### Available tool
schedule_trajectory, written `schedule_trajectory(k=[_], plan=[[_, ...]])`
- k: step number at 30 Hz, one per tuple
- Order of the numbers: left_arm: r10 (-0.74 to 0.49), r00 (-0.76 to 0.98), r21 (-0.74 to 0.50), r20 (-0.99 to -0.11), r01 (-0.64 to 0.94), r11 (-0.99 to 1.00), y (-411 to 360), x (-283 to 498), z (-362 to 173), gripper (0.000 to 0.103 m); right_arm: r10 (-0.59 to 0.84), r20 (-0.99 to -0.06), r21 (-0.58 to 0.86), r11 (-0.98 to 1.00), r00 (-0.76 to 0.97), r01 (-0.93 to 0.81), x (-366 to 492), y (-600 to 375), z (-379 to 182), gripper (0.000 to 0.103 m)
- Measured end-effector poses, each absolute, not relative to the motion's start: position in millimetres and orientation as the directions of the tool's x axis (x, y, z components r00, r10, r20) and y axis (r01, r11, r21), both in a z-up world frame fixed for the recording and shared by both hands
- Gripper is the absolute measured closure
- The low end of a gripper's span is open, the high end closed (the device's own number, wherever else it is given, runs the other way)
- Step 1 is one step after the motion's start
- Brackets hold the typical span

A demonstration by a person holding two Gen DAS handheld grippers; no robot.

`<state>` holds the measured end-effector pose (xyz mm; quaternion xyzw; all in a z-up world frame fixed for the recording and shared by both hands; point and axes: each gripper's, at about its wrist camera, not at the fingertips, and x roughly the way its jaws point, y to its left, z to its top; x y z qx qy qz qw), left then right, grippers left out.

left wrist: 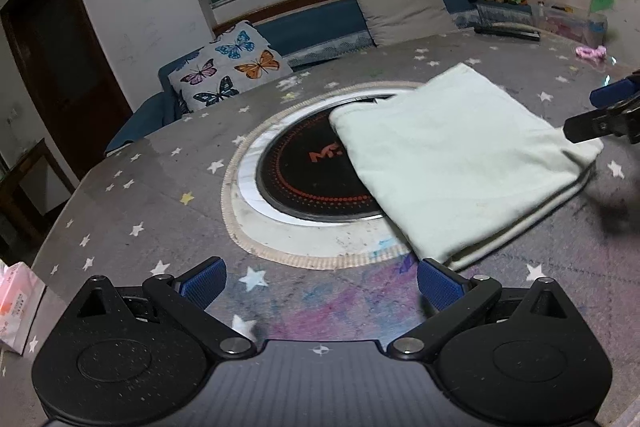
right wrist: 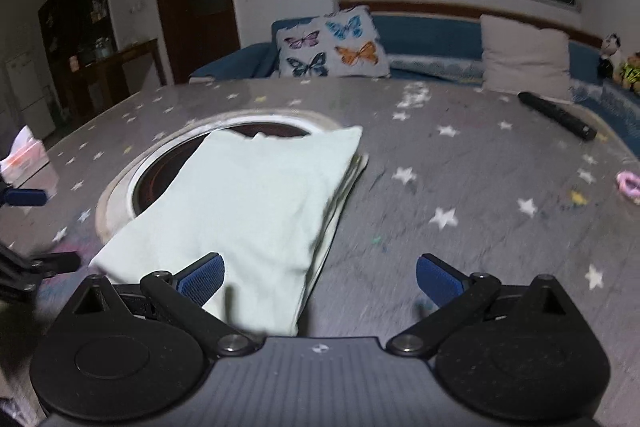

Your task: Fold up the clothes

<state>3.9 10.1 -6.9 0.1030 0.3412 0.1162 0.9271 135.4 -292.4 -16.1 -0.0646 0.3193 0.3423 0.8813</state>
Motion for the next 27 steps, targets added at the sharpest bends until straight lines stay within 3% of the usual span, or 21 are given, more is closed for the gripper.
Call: schedule_trajectory(k=[3, 9, 14, 19, 27], plan=[[0.287, 0.749, 0.251, -0.597, -0.165, 0.954, 14.4, 6.0, -1.3, 0.000, 0.576, -0.590, 0.123, 0.757, 0.566, -0.642, 136.0, -288.2, -14.5, 0.000], [0.275, 0.760, 0.243, -0.589, -0.159, 0.957, 13.9, 24.7, -2.8, 0.000, 0.759, -0.513, 0.354, 0.612, 0.400, -0.708, 132.5, -283.5, -6.5, 0.000], [0.269, 0.751, 0.253, -0.603, -0.140, 0.957, 13.2, 36.7, -12.7, 0.000, 0.800, -0.505, 0.445, 0.562, 0.323, -0.697, 136.4, -277.9, -15.2, 0.000], [0.275, 0.735, 0.277, -0.619, -0.123, 0.953, 15.4, 39.1, -21.3, 0.000, 0.767, -0.572, 0.450, 0.589, 0.289, -0.671, 137.7, -276.3, -33.8, 0.001], [0.240, 0.740, 0.190, -0.628, -0.154, 0.970, 27.7, 50.0, -10.4, 0.001, 0.761, -0.556, 0.420, 0.604, 0.334, -0.677, 147.0, -280.7, -18.4, 0.002]])
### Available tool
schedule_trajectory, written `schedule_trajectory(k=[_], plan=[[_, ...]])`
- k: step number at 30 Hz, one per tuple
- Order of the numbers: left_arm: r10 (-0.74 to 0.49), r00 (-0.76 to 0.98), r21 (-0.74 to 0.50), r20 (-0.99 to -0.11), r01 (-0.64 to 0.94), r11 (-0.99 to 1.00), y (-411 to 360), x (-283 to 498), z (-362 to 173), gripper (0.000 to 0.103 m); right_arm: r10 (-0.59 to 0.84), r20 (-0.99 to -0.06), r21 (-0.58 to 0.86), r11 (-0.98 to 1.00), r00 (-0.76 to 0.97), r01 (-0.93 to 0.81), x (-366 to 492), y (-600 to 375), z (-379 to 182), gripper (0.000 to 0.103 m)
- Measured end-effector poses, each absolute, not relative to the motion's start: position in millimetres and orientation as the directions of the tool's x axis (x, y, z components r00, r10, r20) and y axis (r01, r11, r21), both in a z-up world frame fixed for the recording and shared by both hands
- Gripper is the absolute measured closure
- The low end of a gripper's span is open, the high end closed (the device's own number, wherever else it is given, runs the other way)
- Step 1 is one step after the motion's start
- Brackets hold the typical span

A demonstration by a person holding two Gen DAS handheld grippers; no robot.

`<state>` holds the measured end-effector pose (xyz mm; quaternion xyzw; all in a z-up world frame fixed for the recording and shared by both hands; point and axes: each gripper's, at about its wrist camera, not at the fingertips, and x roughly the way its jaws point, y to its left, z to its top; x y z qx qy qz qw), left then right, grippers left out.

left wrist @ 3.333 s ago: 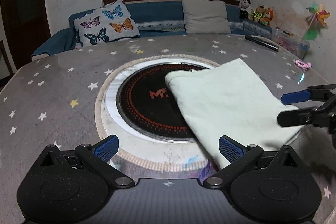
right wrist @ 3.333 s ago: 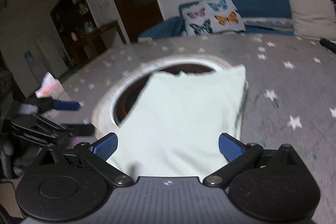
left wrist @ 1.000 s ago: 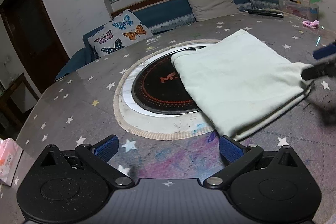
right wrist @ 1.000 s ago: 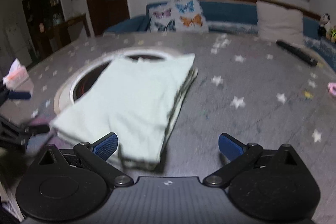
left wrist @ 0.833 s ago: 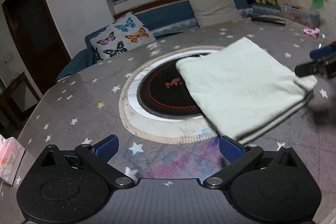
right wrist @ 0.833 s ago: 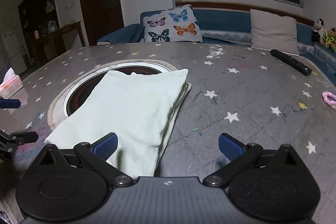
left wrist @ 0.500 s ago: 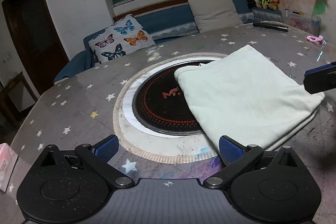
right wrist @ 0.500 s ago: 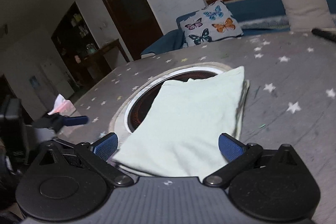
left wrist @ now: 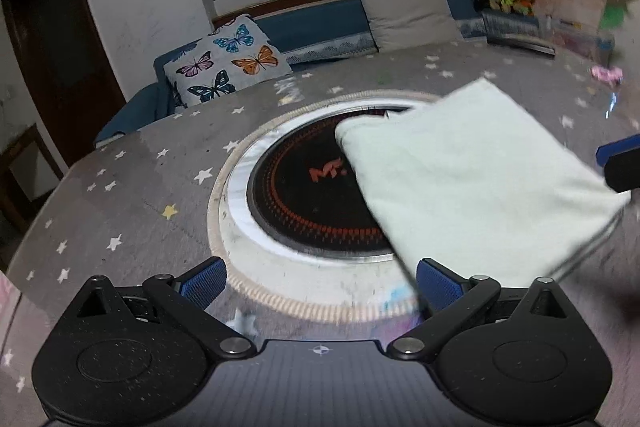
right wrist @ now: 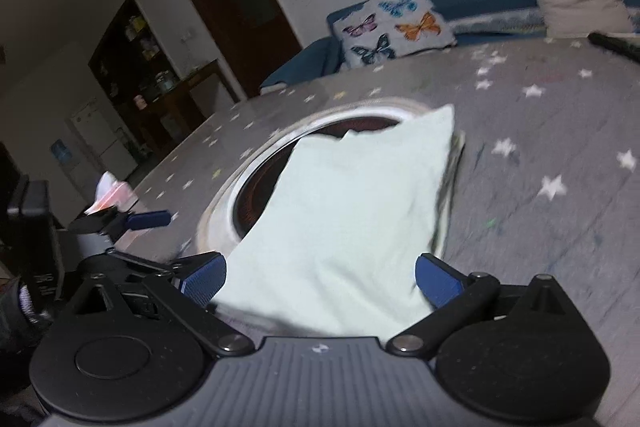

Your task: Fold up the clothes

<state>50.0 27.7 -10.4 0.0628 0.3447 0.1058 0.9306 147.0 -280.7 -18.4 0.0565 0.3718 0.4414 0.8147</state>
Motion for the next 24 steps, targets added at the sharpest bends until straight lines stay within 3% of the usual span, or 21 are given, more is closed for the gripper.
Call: schedule_trajectory(k=[6, 14, 23, 24], plan=[[0.155, 0.751, 0.052, -0.642, -0.159, 0.986, 41.2, 78.9, 2.2, 0.005, 0.694, -0.587, 0.380, 0.691, 0.416, -0.615, 183.1, -271.7, -20.9, 0.014], [0.057, 0.723, -0.101, -0.688, -0.173, 0.980, 54.4, 118.8, -6.2, 0.023, 0.634, -0.644, 0.365, 0.747, 0.428, -0.556, 218.9, -254.0, -36.9, 0.039], [-0.005, 0.692, -0.175, -0.722, -0.176, 0.969, 58.2, 133.0, -17.6, 0.053, 0.644, -0.643, 0.384, 0.739, 0.414, -0.554, 222.4, -243.7, -41.3, 0.067], [-0.014, 0.692, -0.182, -0.722, -0.171, 0.968, 57.8, 133.6, -17.1, 0.060, 0.645, -0.642, 0.388, 0.740, 0.414, -0.550, 222.7, -243.6, -41.8, 0.072]])
